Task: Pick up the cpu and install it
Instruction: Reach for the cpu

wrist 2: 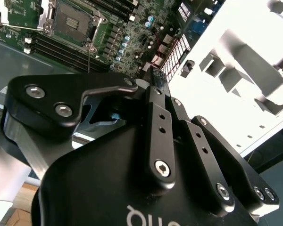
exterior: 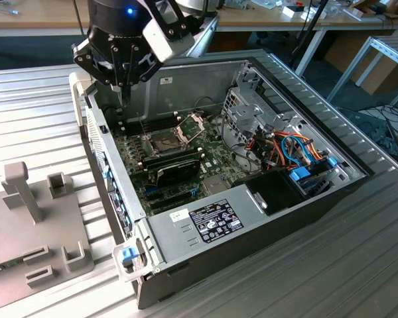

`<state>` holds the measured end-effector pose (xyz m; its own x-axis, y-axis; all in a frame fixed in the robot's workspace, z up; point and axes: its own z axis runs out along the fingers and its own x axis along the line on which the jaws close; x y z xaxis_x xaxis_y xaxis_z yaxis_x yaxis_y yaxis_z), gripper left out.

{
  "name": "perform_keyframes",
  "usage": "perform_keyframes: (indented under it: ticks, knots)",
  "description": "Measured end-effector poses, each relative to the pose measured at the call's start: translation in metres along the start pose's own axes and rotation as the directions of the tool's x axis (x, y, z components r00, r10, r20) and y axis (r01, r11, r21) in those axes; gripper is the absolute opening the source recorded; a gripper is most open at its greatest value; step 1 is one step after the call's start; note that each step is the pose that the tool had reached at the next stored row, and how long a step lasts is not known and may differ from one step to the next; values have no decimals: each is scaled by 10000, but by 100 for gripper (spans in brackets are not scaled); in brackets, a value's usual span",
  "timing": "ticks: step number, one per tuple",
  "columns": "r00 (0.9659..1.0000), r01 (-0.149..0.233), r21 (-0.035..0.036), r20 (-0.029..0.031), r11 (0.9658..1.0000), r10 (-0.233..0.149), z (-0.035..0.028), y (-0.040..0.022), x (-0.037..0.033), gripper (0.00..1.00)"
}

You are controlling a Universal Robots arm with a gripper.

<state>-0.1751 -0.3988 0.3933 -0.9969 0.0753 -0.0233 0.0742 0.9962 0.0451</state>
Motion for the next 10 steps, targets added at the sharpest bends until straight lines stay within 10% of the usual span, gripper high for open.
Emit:
perform_keyframes:
  ticks: [10]
  knots:
    - [10000,1,0,0,10000,-1,-2,-5,87,11]
